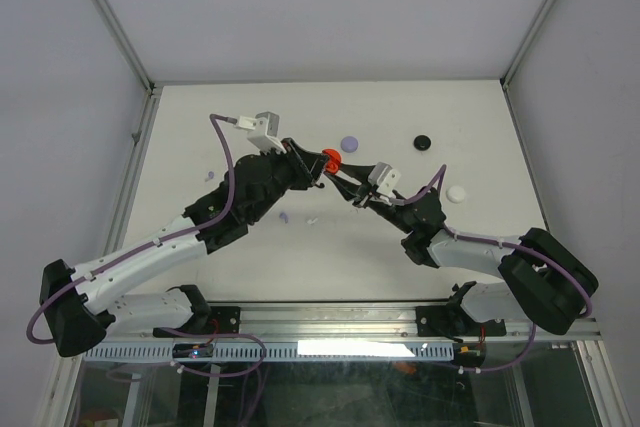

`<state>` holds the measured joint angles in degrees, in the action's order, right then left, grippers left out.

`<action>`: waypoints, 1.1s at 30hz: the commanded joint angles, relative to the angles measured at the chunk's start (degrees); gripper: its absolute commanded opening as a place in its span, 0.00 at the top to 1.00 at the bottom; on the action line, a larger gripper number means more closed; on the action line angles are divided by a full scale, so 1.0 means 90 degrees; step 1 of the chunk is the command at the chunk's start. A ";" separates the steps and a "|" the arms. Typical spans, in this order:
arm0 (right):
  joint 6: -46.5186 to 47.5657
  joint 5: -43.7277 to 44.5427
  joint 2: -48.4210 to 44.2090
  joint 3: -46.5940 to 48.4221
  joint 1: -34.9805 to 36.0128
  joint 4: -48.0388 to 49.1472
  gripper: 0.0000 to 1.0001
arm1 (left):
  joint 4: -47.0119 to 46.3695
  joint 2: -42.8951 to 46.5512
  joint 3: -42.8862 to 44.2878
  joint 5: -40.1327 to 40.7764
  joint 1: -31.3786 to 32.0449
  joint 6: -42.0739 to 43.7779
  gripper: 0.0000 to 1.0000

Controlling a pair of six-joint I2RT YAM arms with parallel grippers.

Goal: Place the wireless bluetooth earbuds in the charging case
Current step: Place the earbud in the charging case.

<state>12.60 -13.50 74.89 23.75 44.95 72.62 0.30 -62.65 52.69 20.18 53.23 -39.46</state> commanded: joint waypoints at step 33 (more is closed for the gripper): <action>-0.0102 0.0255 -0.0089 -0.0176 0.0038 0.0707 1.00 | 0.0701 -0.0190 0.0716 0.1416 0.0443 0.0278 0.60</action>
<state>11.88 -12.69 74.89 22.15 44.99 73.49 5.43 -66.41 56.75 30.06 56.69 -37.85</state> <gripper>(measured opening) 0.277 0.389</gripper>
